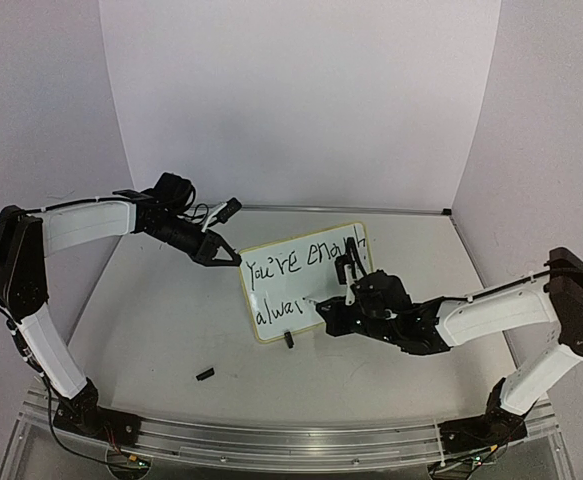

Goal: Write a sentence on the whiteboard

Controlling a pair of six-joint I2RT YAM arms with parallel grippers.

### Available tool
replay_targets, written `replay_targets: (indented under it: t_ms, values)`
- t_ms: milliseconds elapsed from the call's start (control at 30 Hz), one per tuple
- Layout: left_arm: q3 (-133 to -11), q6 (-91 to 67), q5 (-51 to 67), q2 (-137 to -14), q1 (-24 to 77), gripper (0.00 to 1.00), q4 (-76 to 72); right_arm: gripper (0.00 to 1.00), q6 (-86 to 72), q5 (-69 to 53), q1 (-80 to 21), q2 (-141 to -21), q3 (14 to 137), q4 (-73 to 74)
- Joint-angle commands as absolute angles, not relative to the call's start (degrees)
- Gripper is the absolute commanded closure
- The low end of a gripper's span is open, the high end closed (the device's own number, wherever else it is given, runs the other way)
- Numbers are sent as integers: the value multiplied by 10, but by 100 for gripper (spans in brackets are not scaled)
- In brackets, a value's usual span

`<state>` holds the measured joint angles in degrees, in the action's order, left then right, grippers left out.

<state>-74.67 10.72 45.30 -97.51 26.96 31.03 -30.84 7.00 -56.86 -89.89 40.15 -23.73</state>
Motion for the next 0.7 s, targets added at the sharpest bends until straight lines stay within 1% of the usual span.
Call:
replay_targets:
  t_ms: [0,667]
  values:
    - [-755,143,417,-971,279,100,333,100,-299,88,-566,-911,423,-237]
    - [-755,144,417,-973,279,100,333,100,-318,22,-566,-929,404,-206]
